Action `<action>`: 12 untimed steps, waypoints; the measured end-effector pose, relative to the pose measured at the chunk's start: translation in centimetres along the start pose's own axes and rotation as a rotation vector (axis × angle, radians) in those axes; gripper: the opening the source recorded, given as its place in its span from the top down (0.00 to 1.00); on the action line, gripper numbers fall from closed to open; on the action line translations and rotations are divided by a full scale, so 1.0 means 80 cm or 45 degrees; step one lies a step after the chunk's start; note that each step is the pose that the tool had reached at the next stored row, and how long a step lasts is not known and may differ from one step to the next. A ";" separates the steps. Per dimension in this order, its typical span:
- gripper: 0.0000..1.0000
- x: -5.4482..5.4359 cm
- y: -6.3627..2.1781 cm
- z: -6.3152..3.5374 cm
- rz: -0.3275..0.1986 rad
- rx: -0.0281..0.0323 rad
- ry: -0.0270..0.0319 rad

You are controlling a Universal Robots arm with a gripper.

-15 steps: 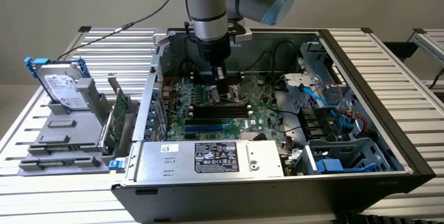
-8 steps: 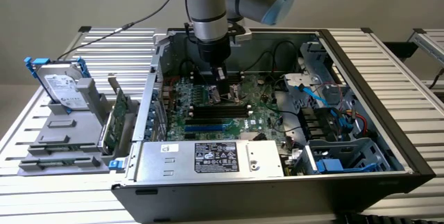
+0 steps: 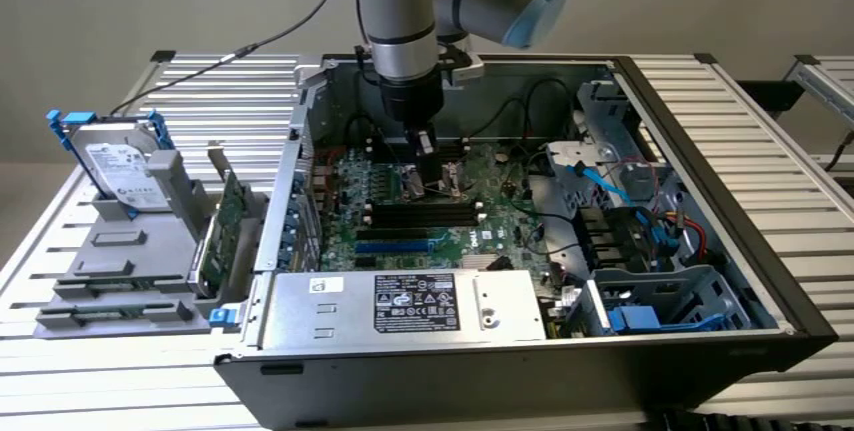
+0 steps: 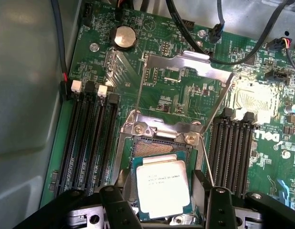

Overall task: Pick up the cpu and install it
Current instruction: 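Place the cpu into insertion slot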

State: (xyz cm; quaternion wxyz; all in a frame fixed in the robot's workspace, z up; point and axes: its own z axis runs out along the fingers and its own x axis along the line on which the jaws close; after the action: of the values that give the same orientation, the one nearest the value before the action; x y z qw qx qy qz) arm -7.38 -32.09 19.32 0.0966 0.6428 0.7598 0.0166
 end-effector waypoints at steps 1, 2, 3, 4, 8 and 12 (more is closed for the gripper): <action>0.38 0.000 0.000 0.000 -0.001 -0.0001 -0.0002; 0.38 0.000 0.000 0.000 -0.002 -0.0003 -0.0004; 0.38 0.000 0.000 0.001 -0.003 -0.0003 -0.0008; 0.38 0.000 0.000 0.001 -0.004 -0.0003 -0.0005; 0.43 0.000 0.000 0.001 -0.007 -0.0003 -0.0025; 0.43 0.000 0.000 0.002 -0.009 -0.0003 -0.0033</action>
State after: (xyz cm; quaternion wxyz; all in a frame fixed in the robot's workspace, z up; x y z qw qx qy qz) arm -7.39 -32.09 19.19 0.0977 0.6400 0.7620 0.0155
